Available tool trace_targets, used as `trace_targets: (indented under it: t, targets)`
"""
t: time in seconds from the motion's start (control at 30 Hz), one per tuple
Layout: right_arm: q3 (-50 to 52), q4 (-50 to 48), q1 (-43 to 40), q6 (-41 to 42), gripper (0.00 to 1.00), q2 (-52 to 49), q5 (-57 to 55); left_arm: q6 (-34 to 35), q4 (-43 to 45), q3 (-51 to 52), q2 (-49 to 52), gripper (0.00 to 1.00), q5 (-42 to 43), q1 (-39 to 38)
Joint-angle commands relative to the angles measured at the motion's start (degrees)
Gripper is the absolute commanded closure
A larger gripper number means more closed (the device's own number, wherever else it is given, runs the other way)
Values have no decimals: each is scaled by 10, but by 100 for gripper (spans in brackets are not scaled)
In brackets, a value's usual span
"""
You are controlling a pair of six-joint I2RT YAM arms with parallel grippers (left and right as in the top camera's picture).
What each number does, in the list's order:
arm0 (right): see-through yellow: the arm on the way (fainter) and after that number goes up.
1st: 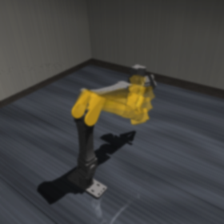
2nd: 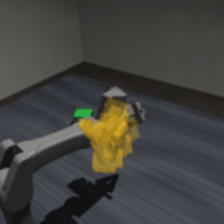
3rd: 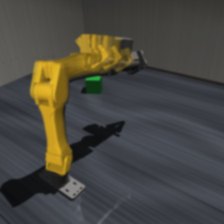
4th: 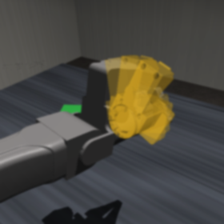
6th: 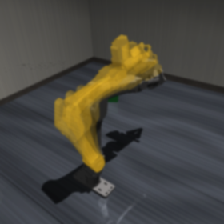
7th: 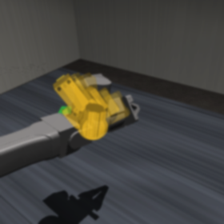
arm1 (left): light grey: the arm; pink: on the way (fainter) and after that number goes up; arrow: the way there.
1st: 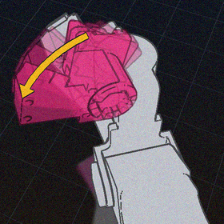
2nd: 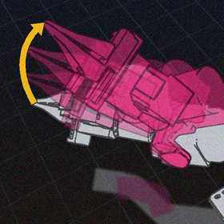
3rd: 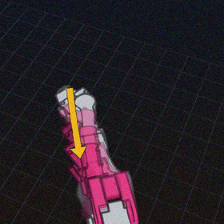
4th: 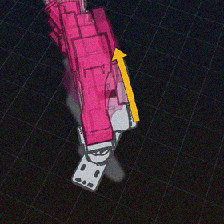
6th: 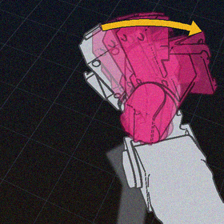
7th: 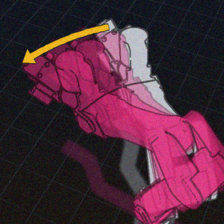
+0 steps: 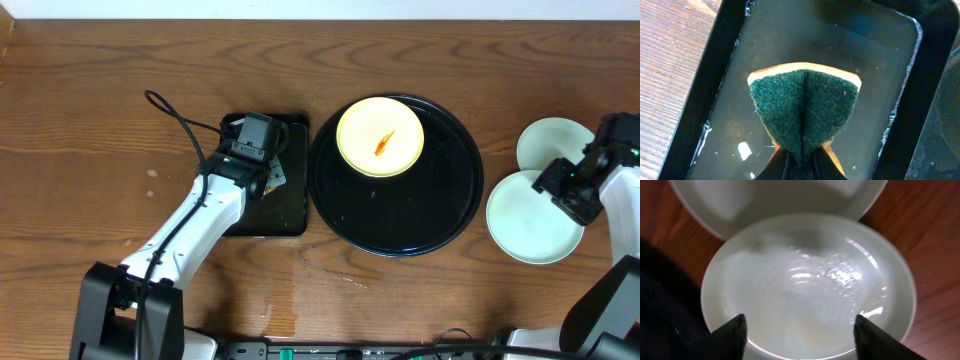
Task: Clean dirty plates on tray and stack at the side
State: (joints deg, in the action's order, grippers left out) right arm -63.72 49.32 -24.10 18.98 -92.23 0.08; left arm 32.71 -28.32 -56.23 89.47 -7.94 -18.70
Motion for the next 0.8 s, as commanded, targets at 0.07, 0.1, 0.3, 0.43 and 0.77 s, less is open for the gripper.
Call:
trace_targets:
  t: [0.07, 0.1, 0.3, 0.43, 0.77]
  targets:
    - [-1, -19, -50, -23, 43, 0, -14, -8, -2, 2, -3, 87, -11, 2]
    - [-1, -24, -60, -23, 44, 0, -25, -7, -2, 2, -3, 87, -11, 2]
    - [16, -35, -106, -48, 40, -1, -41, -8, -2, 2, -3, 88, -11, 2]
    - [61, -61, -113, -89, 36, -1, -41, -8, -2, 2, -3, 88, -11, 2]
    - [169, -176, -113, -124, 45, -1, -8, -8, -2, 2, -3, 87, -11, 2]
